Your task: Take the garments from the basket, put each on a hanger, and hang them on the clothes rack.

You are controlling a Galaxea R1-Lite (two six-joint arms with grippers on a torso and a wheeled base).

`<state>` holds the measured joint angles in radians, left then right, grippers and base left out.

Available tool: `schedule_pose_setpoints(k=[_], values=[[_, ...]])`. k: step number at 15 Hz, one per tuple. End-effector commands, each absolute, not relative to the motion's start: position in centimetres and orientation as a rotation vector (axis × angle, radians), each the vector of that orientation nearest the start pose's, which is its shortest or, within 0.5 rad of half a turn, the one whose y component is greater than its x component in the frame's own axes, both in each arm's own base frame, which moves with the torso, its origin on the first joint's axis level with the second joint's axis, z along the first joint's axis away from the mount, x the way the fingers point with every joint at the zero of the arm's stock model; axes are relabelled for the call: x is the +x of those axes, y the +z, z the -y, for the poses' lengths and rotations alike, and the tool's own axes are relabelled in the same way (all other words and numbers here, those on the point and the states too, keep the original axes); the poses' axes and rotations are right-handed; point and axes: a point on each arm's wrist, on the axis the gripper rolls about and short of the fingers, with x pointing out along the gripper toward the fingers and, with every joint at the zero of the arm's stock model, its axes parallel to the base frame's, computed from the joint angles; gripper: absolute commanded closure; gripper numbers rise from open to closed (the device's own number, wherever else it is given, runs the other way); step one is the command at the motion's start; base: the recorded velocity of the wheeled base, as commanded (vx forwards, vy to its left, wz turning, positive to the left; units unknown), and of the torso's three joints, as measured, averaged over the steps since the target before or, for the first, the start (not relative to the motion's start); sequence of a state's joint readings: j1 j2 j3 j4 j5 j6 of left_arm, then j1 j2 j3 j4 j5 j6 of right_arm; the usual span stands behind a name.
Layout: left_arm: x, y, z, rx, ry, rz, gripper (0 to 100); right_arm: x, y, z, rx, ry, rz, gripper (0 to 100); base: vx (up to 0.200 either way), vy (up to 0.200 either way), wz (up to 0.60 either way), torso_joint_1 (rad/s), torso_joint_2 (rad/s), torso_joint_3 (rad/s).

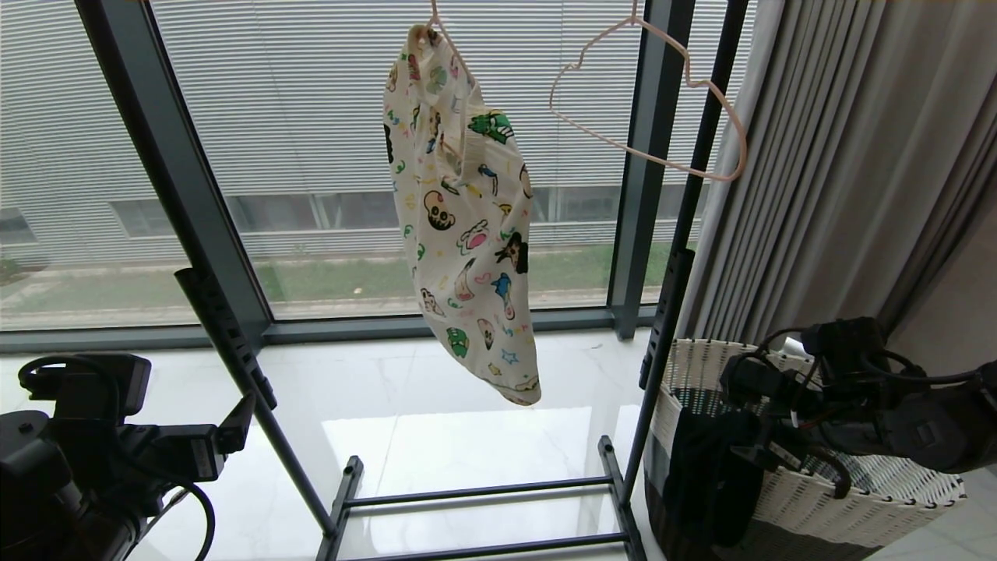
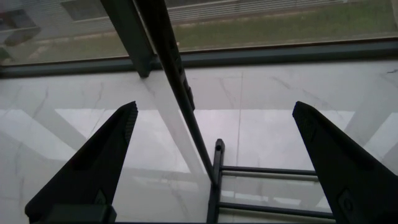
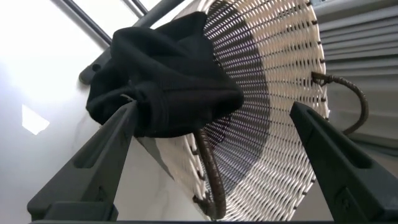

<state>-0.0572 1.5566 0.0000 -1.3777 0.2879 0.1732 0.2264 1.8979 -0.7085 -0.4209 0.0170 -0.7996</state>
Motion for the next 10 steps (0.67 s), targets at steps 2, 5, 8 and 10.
schedule_pose_setpoints(k=[2,5,8,10], values=[[17.4,10.8,0.3,0.205,0.215,-0.200,0,30.8,6.1,-6.9,-0.854,0.497,-0.692,0,0.000,0.000,0.00,0.000,0.00,0.000],[17.4,10.8,0.3,0.204,0.215,-0.200,0,32.1,5.2,-7.1,-0.874,0.437,-0.662,0,0.000,0.000,0.00,0.000,0.00,0.000],[17.4,10.8,0.3,0.204,0.215,-0.201,0,33.1,4.4,-7.2,-0.892,0.364,-0.627,0,0.000,0.000,0.00,0.000,0.00,0.000],[17.4,10.8,0.3,0.204,0.215,-0.200,0,33.1,4.4,-7.4,-0.888,0.373,-0.622,100,0.000,0.000,0.00,0.000,0.00,0.000]])
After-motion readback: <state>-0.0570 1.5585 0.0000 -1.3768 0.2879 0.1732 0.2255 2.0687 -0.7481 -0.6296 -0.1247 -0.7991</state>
